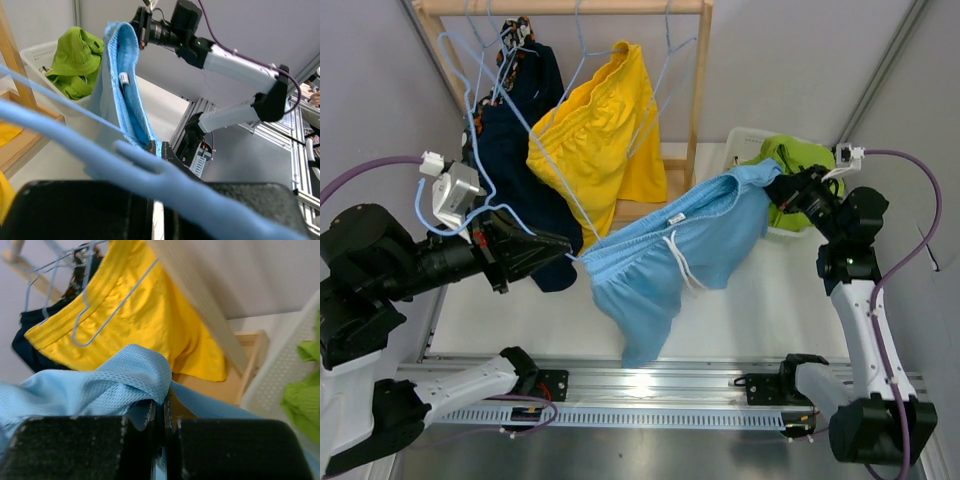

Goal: Remove the shorts from the hanger

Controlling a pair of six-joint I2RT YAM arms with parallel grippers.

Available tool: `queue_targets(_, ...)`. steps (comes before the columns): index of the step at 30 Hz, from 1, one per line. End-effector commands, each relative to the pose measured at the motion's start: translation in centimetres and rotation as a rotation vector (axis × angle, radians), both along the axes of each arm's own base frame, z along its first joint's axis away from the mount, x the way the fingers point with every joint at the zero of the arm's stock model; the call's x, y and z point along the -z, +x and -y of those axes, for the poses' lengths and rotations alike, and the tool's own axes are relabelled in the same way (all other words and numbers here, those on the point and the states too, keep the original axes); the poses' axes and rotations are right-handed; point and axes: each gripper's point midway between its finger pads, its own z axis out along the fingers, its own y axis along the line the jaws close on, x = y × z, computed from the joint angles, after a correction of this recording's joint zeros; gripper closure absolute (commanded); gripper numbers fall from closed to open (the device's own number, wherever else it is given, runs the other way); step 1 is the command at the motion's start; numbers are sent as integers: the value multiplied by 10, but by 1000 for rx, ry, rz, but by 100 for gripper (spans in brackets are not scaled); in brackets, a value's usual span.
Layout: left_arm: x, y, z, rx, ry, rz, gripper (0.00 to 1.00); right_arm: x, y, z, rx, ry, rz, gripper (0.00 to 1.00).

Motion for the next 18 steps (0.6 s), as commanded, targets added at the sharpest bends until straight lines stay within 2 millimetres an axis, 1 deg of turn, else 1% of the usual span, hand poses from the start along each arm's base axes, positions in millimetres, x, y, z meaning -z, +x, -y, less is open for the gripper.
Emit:
queue_targets(1,-32,-6,-2,11,-101,82,100,-28,-27,-14,47,-32,116,100)
queue_targets(2,-28,1,3,7,-95,78,100,-34,-43,-33,-18,-40,147,100)
queue_targets(3,-30,5,6,0,-103,89,100,-36,-58,-48,-70,-47,174,100)
queue_targets(4,-30,16,14,-7,-108,96,100,-49,-93,-78,-188,-61,250,100)
queue_targets(5,-25,23,20,-14,-97,86,100,-52,-112,-91,-253,-65,280,100)
queue_targets(6,-24,30,24,-23,-90,84,100,-59,-129,-101,-309,-65,308,100)
queue_targets(7,-17,41,26,-60,-61,70,100,-57,-156,-119,-414,-80,317,100)
queue_targets(8,-2,61,38,-90,-3,25,100,-59,-169,-126,-468,-93,323,100)
queue_targets(9,-9,67,34,-125,13,34,100,-60,-179,-133,-512,-112,320,100)
queue_targets(10,15,77,34,-160,108,-35,100,-63,-200,-142,-597,-136,293,100)
queue_targets(11,40,100,43,-214,201,-97,100,-66,-205,-143,-615,-177,316,100)
queue_targets(12,46,99,36,-233,252,-127,100,-78,-213,-139,-614,-194,318,100)
queue_targets(13,57,102,37,-245,299,-152,100,-87,-207,-133,-552,-203,329,100)
queue_targets(14,69,112,35,-292,347,-168,100,-97,-207,-128,-516,-215,362,100)
queue_targets(15,83,107,35,-286,399,-190,100,-106,-202,-122,-464,-219,379,100)
queue_targets(16,92,107,34,-290,428,-201,100,-130,-191,-105,-339,-210,412,100)
queue_targets(18,101,96,35,-264,455,-220,100,-144,-164,-95,-203,-289,421,100)
